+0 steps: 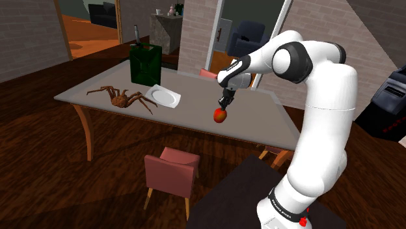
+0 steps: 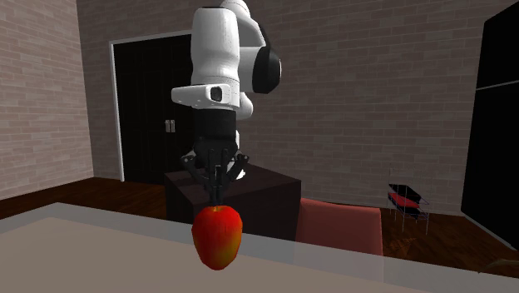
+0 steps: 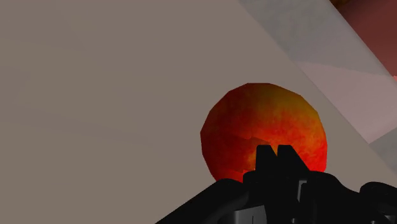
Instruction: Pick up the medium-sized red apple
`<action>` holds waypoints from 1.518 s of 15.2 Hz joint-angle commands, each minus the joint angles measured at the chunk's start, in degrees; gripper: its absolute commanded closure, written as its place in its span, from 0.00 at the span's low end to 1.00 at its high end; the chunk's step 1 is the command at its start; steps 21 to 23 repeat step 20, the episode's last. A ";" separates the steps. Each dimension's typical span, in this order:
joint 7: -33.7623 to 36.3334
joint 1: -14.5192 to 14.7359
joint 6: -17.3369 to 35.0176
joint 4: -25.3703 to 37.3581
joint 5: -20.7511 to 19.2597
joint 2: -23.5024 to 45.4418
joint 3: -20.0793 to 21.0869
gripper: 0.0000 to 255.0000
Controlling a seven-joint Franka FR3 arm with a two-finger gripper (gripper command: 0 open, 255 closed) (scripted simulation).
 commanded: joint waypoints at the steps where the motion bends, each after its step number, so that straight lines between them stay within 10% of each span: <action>1: 0.00 0.00 0.00 0.00 0.00 0.01 0.00 1.00; 23: 2.26 1.25 -9.65 3.45 -3.58 -6.61 -1.65 1.00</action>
